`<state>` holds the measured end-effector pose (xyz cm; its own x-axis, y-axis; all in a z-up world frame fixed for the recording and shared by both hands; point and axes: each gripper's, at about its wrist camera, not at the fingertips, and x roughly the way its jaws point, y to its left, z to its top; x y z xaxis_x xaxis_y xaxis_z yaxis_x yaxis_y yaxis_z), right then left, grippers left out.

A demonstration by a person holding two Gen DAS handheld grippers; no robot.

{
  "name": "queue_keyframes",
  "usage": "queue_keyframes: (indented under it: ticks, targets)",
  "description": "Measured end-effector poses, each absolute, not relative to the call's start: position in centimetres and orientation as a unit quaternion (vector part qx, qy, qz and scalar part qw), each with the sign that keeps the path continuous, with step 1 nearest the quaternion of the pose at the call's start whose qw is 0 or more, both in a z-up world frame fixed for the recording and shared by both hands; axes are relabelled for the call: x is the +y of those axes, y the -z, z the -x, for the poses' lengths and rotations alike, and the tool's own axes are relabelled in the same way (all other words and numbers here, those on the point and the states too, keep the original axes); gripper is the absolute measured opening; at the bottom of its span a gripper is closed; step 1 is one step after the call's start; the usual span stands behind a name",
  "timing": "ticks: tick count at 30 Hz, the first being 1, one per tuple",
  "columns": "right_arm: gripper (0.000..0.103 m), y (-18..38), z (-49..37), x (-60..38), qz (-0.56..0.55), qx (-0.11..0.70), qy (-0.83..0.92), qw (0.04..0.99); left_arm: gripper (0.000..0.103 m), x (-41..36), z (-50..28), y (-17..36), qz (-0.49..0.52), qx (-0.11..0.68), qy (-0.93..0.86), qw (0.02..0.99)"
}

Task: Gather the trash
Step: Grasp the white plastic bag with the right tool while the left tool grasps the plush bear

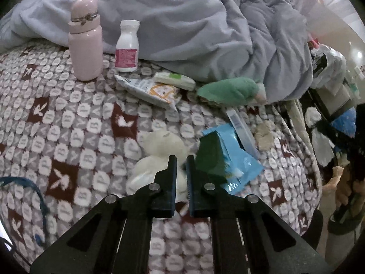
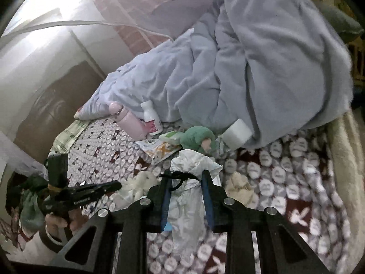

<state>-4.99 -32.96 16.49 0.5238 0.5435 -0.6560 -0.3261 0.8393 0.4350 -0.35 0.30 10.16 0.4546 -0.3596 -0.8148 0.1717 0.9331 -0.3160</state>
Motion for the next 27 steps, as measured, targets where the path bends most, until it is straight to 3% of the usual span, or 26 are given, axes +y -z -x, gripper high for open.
queue_keyframes:
  ticks: [4,6,7,12,13,15,18,19,20,27]
  targets:
    - [0.025,-15.4,7.2,-32.8,-0.097,0.437,-0.24,0.862,0.009,0.3,1.2,-9.4,0.088,0.5,0.121,0.853]
    - [0.025,-14.3,8.0,-32.9,-0.09,0.445,-0.232,0.86,0.038,0.6,1.0,-8.4,0.088,0.51,0.112,0.848]
    - [0.025,-13.8,8.4,-33.4,-0.092,0.45,-0.229,0.858,0.061,0.7,1.0,-7.8,0.091,0.511,0.105,0.848]
    - [0.025,-11.8,9.4,-34.3,-0.116,0.468,-0.219,0.848,0.064,0.4,-0.7,-5.1,0.084,0.524,0.084,0.843]
    - [0.025,-11.6,9.6,-34.4,-0.12,0.47,-0.219,0.847,0.063,0.2,-1.0,-4.4,0.074,0.531,0.077,0.84]
    - [0.025,-11.5,9.8,-34.4,-0.122,0.472,-0.221,0.845,0.047,0.0,-1.0,-3.8,0.069,0.536,0.076,0.838]
    - [0.025,-11.9,10.2,-34.3,-0.117,0.467,-0.224,0.847,0.036,0.3,0.1,-4.7,0.073,0.527,0.08,0.843]
    - [0.025,-12.0,10.4,-34.4,-0.118,0.465,-0.225,0.848,0.013,0.5,0.5,-5.2,0.073,0.522,0.079,0.846]
    - [0.025,-12.2,10.6,-34.6,-0.121,0.462,-0.226,0.849,0.005,0.8,0.9,-6.0,0.071,0.519,0.076,0.849]
    - [0.025,-13.3,12.3,-36.0,-0.135,0.442,-0.226,0.857,0.004,0.9,3.2,-10.2,0.067,0.488,0.088,0.866]
